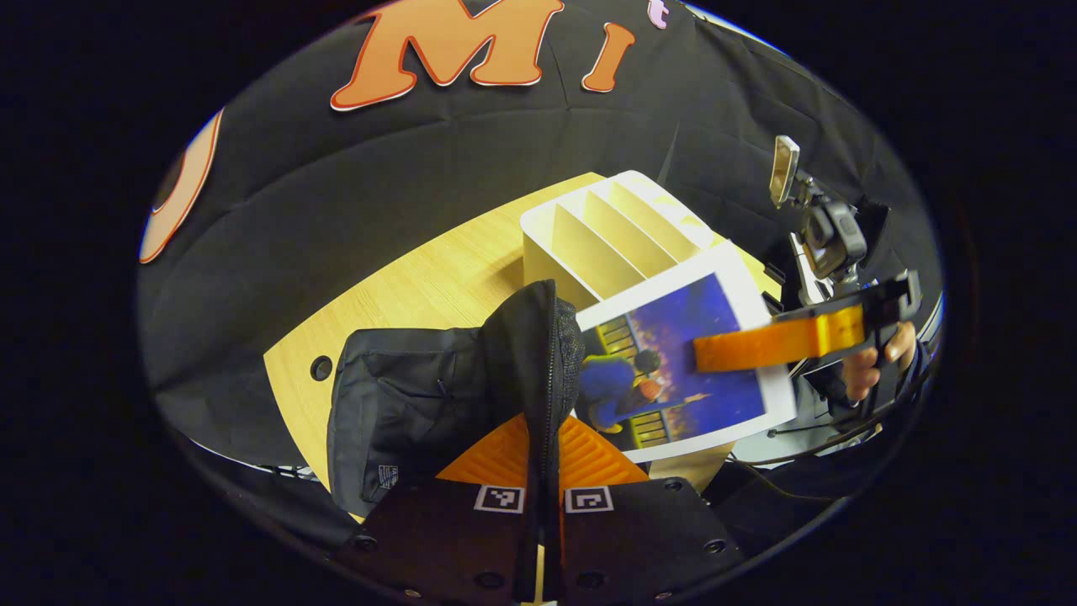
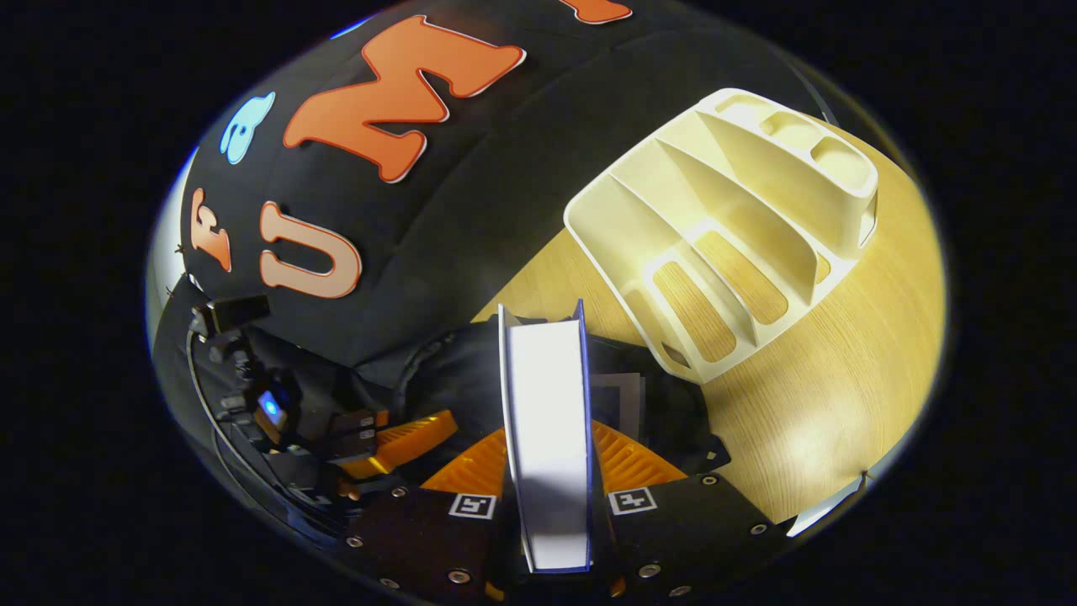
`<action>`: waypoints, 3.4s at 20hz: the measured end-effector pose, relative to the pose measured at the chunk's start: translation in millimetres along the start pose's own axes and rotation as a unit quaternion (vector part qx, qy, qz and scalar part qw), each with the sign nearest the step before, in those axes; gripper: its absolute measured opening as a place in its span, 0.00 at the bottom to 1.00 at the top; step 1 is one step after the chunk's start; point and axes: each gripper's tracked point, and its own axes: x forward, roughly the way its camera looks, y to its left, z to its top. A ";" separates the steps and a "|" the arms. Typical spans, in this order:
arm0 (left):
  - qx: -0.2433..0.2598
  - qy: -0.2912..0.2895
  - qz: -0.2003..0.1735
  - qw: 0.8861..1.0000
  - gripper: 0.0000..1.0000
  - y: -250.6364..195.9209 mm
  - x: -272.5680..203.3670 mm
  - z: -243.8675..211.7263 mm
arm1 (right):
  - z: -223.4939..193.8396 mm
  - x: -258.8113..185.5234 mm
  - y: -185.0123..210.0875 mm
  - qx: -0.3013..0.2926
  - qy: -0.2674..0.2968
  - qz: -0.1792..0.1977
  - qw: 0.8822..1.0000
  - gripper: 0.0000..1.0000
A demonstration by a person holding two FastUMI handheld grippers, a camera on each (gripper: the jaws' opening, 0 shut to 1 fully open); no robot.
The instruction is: Open the schoolbag, grab two books from the bookshelf and put them into the schoolbag.
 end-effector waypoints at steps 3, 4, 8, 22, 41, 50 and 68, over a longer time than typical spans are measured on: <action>0.001 0.000 -0.001 1.000 0.04 -2.4 1.6 -0.5 | -18.6 22.2 4.1 0.036 0.019 0.028 0.999 0.34; -0.001 0.004 0.001 1.000 0.04 -4.1 1.6 -0.5 | -24.7 29.1 3.4 0.043 0.019 0.028 0.998 0.34; 0.021 0.012 0.004 1.000 0.04 -15.8 6.9 1.5 | -39.8 56.0 11.2 0.085 0.013 0.041 0.995 0.34; 0.031 0.004 0.014 0.999 0.04 -27.1 4.2 -2.0 | -61.3 99.6 1.7 0.024 0.057 -0.006 0.998 0.46; -0.099 0.003 0.132 0.986 0.48 -61.5 46.9 -0.7 | 75.9 -54.5 -61.3 -0.190 0.046 -0.004 0.981 0.96; -0.121 -0.053 0.196 0.972 0.96 -149.9 69.0 56.7 | 164.3 -109.9 -99.3 -0.273 -0.034 -0.005 0.961 0.97; -0.091 -0.379 0.333 0.859 0.98 -173.0 -17.9 195.2 | 258.4 -190.9 -57.4 -0.350 -0.352 -0.047 0.867 0.97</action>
